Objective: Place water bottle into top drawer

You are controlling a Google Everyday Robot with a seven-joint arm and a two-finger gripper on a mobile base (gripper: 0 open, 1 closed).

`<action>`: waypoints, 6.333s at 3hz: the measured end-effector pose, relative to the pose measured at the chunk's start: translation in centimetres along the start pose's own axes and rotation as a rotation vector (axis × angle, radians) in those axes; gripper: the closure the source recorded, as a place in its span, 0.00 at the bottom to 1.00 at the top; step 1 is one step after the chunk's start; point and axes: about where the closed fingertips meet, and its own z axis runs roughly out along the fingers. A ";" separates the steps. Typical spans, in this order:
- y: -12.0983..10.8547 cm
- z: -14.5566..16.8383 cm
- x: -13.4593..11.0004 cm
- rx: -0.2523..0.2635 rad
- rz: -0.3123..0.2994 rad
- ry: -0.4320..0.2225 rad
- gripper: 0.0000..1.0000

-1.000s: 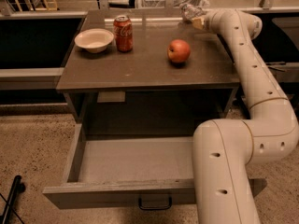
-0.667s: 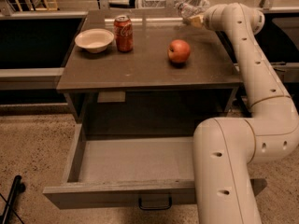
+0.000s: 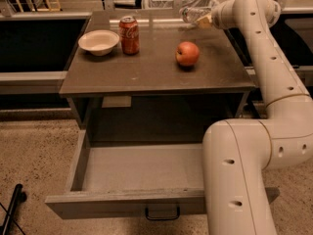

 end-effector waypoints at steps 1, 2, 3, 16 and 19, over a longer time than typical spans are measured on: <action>0.5 -1.2 -1.4 -0.033 -0.018 -0.016 1.00; 1.2 -2.8 -3.2 -0.081 -0.037 -0.058 1.00; 1.9 -4.7 -4.5 -0.116 -0.078 -0.073 1.00; 24.8 -33.3 4.2 -0.999 -0.407 -0.248 1.00; 28.2 -30.1 10.6 -0.857 -0.502 -0.088 1.00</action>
Offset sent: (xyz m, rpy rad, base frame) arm -0.0866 0.0417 0.0510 0.0286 -0.0687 0.1901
